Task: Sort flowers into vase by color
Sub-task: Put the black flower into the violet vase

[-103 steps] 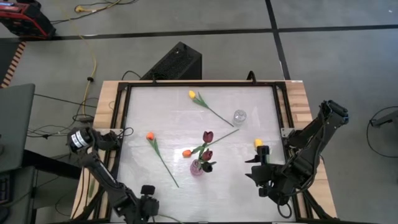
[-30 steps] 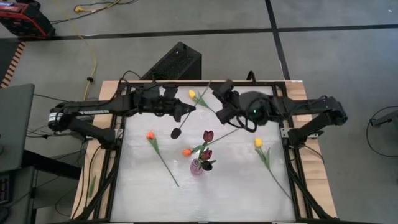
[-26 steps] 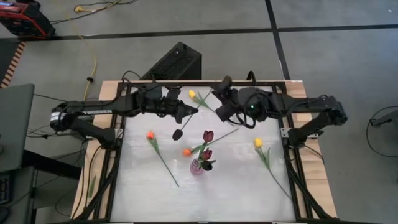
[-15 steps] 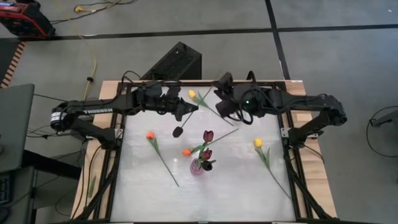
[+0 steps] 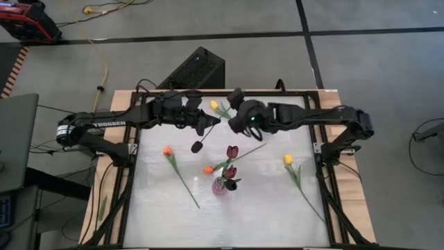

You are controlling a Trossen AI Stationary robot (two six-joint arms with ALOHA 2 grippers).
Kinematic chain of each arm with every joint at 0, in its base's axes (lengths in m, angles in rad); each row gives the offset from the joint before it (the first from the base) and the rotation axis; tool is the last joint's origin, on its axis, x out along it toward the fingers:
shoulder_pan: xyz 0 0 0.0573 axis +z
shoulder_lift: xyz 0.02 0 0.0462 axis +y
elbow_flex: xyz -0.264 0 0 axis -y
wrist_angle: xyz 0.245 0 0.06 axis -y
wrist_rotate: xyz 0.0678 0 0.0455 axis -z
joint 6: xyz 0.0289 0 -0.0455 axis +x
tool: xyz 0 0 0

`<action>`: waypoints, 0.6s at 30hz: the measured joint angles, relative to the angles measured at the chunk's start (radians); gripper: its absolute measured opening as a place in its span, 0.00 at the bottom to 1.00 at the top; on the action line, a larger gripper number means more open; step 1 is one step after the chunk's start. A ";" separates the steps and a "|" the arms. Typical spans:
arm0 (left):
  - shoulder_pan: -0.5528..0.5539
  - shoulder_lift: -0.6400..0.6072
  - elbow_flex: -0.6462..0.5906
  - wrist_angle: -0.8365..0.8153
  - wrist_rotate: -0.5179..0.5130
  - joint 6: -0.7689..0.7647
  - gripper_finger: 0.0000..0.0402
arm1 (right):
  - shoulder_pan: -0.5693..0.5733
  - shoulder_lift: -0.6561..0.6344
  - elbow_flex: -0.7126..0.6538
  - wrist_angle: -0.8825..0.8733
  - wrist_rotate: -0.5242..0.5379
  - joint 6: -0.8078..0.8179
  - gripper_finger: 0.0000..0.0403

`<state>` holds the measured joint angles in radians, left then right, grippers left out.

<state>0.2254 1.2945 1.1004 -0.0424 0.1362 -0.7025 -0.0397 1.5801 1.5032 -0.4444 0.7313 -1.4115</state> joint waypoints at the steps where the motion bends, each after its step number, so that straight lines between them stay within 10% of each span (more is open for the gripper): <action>1: 0.001 0.000 0.000 0.000 -0.007 0.001 0.01 | 0.005 0.012 0.000 0.001 0.017 -0.008 0.41; 7: 0.017 0.000 0.000 -0.027 -0.031 0.069 0.06 | 0.023 0.025 0.000 -0.054 0.020 0.010 0.06; 18: 0.032 -0.044 -0.001 0.008 -0.069 0.359 0.27 | -0.136 -0.163 0.001 -0.367 -0.418 0.587 0.04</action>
<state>0.2570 1.2503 1.0996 -0.0348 0.0670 -0.3432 -0.1756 1.4174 1.5043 -0.8117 0.3131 -0.8247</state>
